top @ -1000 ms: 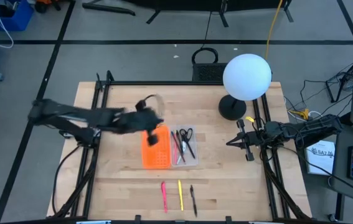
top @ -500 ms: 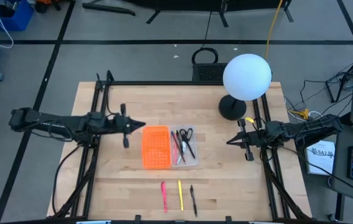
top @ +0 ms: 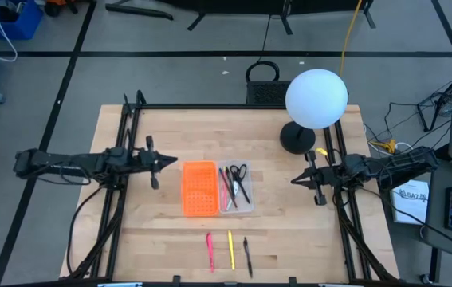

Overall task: Pick & place school supplies into a supply box
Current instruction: Put the black pen into the supply box

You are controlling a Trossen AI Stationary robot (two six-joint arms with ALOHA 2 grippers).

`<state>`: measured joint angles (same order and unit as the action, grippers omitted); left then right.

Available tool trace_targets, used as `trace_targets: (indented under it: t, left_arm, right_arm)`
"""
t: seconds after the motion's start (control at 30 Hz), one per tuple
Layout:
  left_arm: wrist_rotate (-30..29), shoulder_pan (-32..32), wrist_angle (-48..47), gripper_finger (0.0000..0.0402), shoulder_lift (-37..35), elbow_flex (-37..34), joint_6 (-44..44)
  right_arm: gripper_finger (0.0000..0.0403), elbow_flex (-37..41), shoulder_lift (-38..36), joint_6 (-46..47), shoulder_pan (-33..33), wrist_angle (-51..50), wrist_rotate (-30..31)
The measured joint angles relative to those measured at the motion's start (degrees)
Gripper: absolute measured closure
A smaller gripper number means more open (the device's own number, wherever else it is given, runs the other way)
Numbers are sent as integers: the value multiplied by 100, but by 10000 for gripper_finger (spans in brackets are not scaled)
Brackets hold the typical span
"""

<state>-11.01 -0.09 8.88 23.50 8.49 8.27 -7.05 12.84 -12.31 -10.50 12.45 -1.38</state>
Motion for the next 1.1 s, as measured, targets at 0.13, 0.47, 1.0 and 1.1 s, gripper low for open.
trace_targets:
  t: [0.13, 0.47, 1.0, 1.1]
  left_arm:
    - [707, 455, -51, 401, -149, -322, -238]
    - [1534, 1117, 149, 401, -146, -791, -511]
    - [369, 1212, 197, 398, -146, -791, -91]
    - [341, 1212, 195, 391, -146, -791, -87]
  right_arm:
    - [403, 0, 114, 306, 0, 175, 3]
    - [403, 0, 1516, 446, 0, 1808, 260]
    - [403, -3243, 4694, 963, -1011, -979, 2277]
    - [403, -4630, 5587, 1276, -1504, -2345, 2972]
